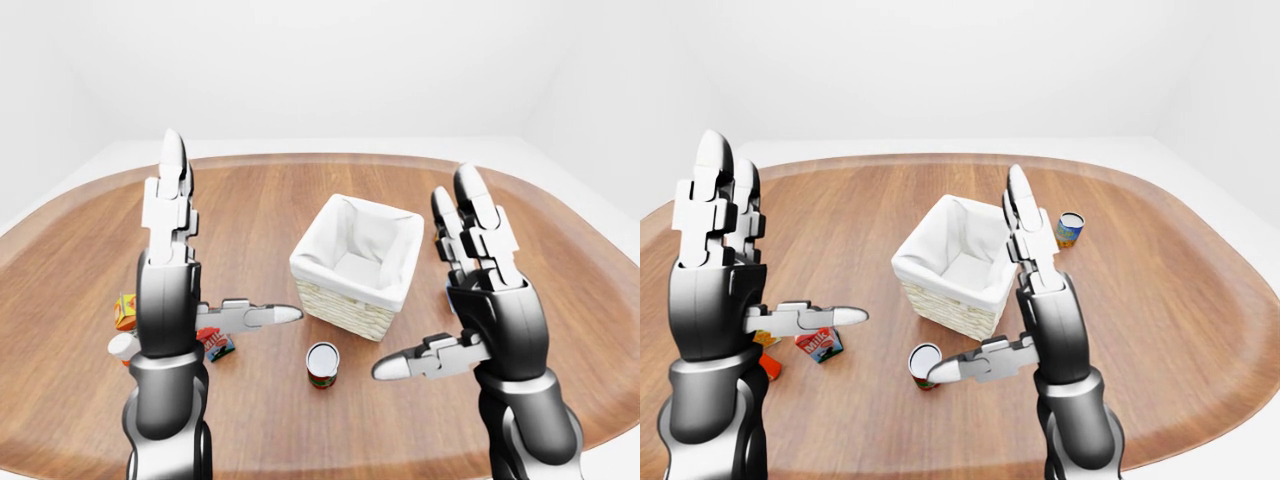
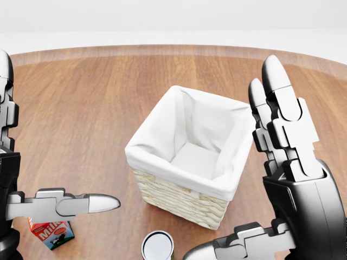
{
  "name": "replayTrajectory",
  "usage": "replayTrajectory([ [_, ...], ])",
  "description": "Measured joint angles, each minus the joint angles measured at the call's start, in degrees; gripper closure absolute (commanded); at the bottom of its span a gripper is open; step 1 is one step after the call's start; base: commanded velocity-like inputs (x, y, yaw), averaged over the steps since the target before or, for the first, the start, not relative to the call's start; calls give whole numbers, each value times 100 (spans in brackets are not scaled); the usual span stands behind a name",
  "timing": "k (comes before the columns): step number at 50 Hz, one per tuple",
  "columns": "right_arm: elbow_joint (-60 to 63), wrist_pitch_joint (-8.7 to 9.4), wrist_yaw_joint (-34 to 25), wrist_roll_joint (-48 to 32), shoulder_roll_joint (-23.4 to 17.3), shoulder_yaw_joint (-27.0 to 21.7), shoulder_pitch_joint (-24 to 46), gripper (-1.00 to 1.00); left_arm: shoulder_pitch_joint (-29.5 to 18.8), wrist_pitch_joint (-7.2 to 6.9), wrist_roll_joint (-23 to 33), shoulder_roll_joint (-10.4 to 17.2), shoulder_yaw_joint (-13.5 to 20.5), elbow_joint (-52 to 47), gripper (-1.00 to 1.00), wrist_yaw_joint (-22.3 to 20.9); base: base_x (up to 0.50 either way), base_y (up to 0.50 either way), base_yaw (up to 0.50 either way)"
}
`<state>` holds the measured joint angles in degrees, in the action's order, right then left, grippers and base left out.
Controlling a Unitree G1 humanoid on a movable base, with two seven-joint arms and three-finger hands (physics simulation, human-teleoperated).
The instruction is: Pick the milk and place it in the basket.
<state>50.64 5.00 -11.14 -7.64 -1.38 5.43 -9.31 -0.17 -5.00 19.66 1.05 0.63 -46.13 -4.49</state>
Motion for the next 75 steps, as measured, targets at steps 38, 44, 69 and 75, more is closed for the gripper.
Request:
replayTrajectory([
  [38,-63,0,30,20,4,-62,-57,-100,626,1000,1171,370,1078,1278,-100,-709,8,0,0],
  [44,-47,0,33,15,9,-69,-35,-100,748,1000,1274,381,1297,1361,-100,-1024,4,0,0],
  [69,109,0,7,-10,14,-78,146,-100,563,1000,1523,643,1739,2450,-100,-915,3,0,0],
  [75,211,0,5,-4,20,-129,243,-100,425,1000,1564,749,1732,2826,-100,-702,0,0,0],
])
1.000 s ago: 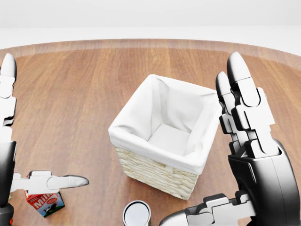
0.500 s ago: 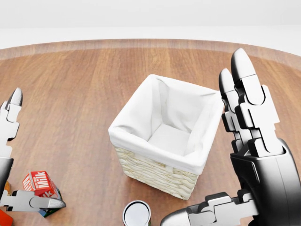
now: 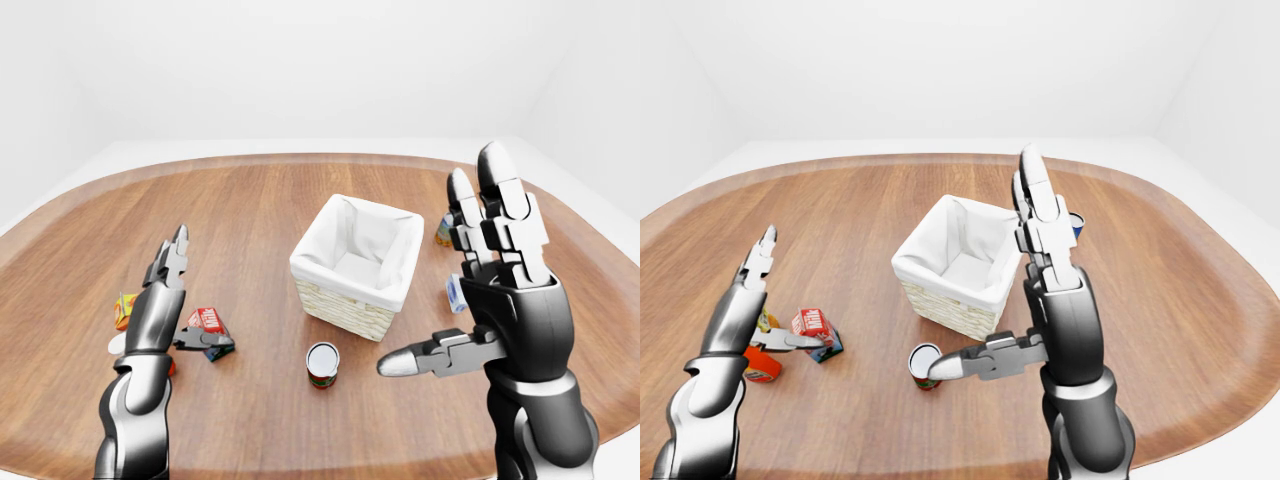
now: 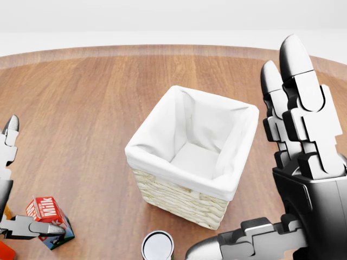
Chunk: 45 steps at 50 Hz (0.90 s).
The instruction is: Pick the milk and place it in the basket.
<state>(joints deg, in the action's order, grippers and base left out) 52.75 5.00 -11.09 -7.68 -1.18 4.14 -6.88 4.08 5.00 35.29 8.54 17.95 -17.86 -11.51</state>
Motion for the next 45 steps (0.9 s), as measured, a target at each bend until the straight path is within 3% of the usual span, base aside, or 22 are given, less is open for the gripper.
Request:
replayTrajectory([
  [15,10,0,9,22,9,-68,38,-100,-142,0,41,152,-68,577,-100,350,0,0,0],
  [45,-85,0,48,69,15,-99,-23,-100,-109,0,123,258,-90,1130,-100,192,0,0,0],
])
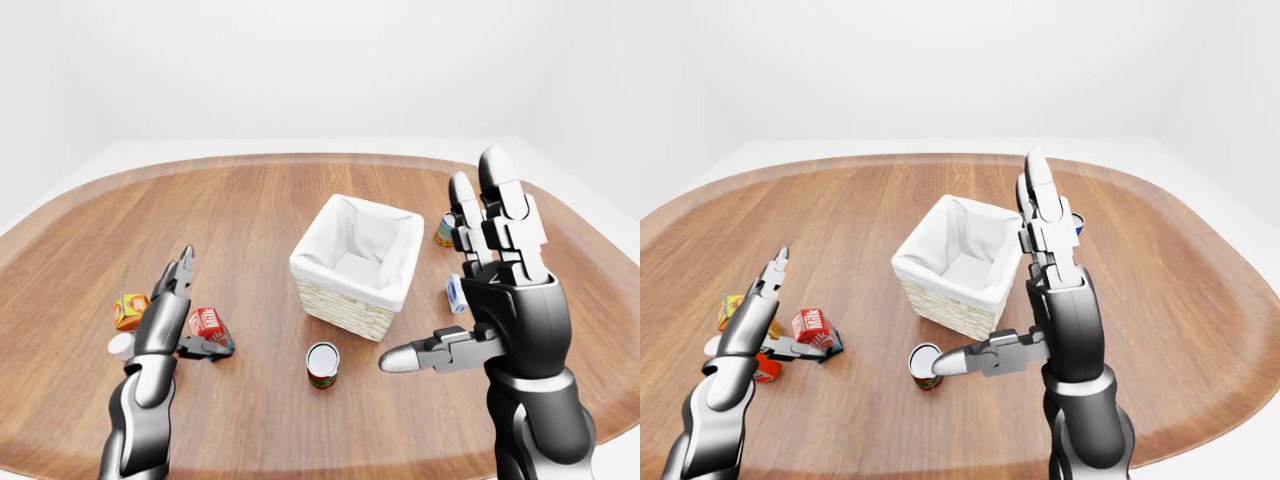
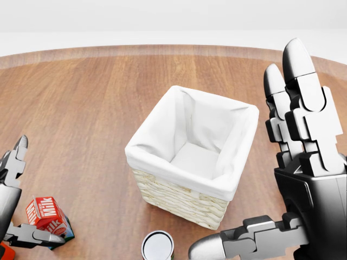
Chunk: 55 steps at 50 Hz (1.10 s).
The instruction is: Pick the milk and place it in the basket.
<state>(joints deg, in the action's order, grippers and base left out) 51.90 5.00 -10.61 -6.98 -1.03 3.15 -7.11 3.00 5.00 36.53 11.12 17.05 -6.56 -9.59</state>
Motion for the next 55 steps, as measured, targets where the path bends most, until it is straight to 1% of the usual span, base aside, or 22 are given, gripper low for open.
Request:
replayTrajectory([
  [13,-14,0,20,10,3,-13,-33,-100,-325,0,-51,280,-27,977,-100,333,0,0,0],
  [29,-2,0,28,0,4,-19,5,-100,-739,0,-36,554,-198,2009,-100,784,0,0,0],
  [45,9,0,48,-18,6,3,10,-100,-1342,0,131,644,-706,3472,-100,1387,0,0,0],
  [46,9,0,50,-16,7,2,8,-100,-1358,0,128,649,-731,3544,100,1381,0,0,0],
  [49,15,0,56,-7,8,-7,6,-100,-1391,0,117,665,-791,3739,100,1343,0,0,0],
  [55,28,0,67,18,10,-29,5,-100,-1585,0,291,760,-789,3957,100,1457,0,0,0],
])
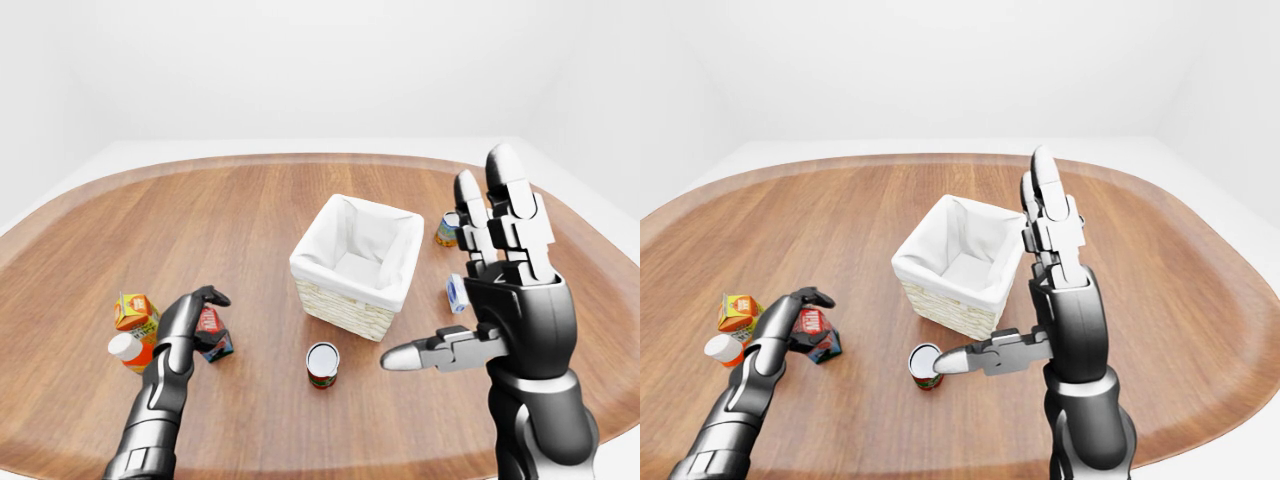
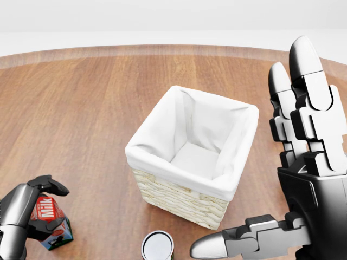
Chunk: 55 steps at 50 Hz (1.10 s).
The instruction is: Pick the milk and place it in the basket.
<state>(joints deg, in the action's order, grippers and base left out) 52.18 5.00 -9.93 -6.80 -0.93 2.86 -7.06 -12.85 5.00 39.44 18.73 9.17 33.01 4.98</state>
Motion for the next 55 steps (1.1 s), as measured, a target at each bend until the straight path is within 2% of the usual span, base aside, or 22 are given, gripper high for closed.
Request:
replayTrajectory([
  [3,14,0,3,11,0,-7,-1,-100,-19,1,-195,-21,-40,106,100,-159,0,0,0],
  [7,24,0,7,23,1,-14,-3,-100,18,1,-569,-34,-121,101,100,-766,0,0,0],
  [10,32,0,10,28,1,-15,-7,-100,48,0,-631,-29,-150,15,100,-939,0,0,0],
  [19,47,0,14,29,0,-10,5,-100,121,0,-637,-44,-167,-65,100,-921,0,0,0],
  [37,-46,0,31,28,-1,25,-52,-100,305,0,-1046,-156,217,-818,100,-806,0,0,0],
  [55,-161,0,45,36,-5,44,-129,-100,458,0,-932,-120,436,-1476,100,-991,0,0,0],
])
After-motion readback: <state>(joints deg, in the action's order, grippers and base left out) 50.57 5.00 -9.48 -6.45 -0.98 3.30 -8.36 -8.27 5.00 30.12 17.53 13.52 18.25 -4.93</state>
